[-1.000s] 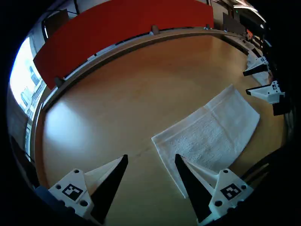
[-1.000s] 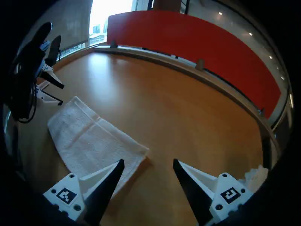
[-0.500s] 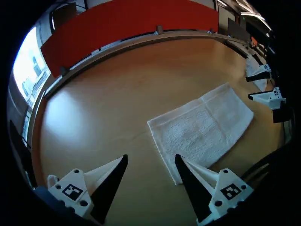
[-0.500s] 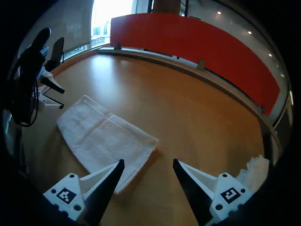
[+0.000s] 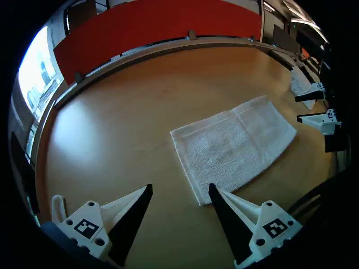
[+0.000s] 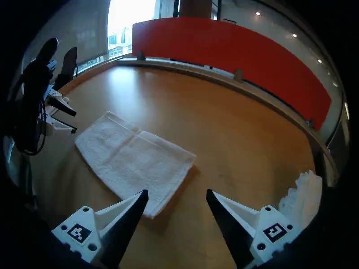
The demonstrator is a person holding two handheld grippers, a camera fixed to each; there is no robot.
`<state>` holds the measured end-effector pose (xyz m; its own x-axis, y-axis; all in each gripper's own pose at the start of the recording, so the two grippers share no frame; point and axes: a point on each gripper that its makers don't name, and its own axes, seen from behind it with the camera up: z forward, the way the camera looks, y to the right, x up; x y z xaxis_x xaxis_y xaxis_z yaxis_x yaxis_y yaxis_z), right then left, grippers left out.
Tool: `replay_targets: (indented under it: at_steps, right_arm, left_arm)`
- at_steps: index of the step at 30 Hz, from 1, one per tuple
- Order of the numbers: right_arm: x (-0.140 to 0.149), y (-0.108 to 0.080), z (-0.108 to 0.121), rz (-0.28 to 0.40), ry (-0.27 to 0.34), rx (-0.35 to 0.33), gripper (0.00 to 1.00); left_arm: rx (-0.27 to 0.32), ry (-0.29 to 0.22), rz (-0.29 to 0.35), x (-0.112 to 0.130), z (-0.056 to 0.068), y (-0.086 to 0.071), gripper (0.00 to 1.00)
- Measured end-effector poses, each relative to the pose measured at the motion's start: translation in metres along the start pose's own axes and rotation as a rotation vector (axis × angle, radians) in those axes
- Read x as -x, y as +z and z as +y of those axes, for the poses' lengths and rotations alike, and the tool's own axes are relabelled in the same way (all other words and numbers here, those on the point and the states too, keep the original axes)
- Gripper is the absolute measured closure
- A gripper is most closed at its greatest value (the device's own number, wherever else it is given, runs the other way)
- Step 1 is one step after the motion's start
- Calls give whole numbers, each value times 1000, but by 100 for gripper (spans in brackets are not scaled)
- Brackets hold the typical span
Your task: Fold towel
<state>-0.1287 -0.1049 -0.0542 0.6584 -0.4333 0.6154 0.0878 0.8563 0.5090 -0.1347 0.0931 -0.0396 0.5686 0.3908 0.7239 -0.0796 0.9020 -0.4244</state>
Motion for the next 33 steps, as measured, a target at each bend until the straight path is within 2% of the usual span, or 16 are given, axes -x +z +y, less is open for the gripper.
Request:
replay_targets:
  at_steps: [8,17,26,33]
  right_arm:
    - [1,2,-4,2,-16,-27,0]
    - [6,5,-11,-12,-70,-73,0]
    - [9,8,-16,-22,-101,-110,0]
    - [13,9,-20,-33,-120,-134,0]
  left_arm:
    - [-1,-28,2,6,3,-5,7]
    - [-17,-82,4,19,4,-14,7]
    - [-33,-157,10,34,0,-25,7]
    - [-48,-178,12,43,-3,-32,7]
